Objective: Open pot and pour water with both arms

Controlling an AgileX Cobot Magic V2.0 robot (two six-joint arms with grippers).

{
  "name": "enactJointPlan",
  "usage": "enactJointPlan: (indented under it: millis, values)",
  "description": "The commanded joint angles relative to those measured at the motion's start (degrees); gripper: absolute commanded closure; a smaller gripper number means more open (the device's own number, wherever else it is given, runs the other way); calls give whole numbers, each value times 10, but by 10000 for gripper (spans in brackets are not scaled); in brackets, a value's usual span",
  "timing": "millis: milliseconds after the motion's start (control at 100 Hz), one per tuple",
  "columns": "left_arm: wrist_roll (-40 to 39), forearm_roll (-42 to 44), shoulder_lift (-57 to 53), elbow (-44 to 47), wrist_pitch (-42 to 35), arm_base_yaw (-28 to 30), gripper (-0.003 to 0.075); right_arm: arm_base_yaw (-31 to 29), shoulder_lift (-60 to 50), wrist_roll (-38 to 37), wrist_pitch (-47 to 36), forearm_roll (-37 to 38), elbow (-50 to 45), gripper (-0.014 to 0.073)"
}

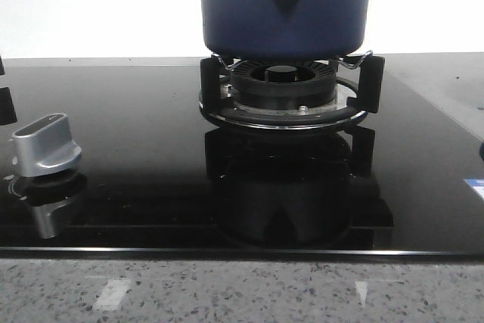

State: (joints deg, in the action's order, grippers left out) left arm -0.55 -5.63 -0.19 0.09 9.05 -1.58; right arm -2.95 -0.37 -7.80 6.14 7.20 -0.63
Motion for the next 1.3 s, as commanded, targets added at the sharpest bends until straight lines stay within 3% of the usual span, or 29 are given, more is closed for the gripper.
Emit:
enactJointPlan:
  millis: [0,480,580,750,800,870,1040,1290]
  values:
    - [-5,-6,-16,18,-49,-2,741,0,-13,1,-61,6,-15,640]
    - [-5,-32,-16,18,-57,-2,741,0,-13,1,-75,-19,-15,640]
    - [-5,-100,-16,18,-62,-2,741,0,-13,1,-87,-62,-15,640]
    - [-5,-316,-16,14,-98,-2,741,0,-13,1,-113,-267,-14,640]
    - [-5,-356,-16,8,-101,-2,741,0,-13,1,-109,-290,-7,640]
    - [-5,-362,-16,-9,-91,-2,741,0,-13,1,-85,-289,9,640]
    - [28,-322,7,-106,-18,-2,741,0,22,1,64,-246,110,640]
    - [197,-319,203,-331,134,-2,740,0,232,1,250,-117,324,640]
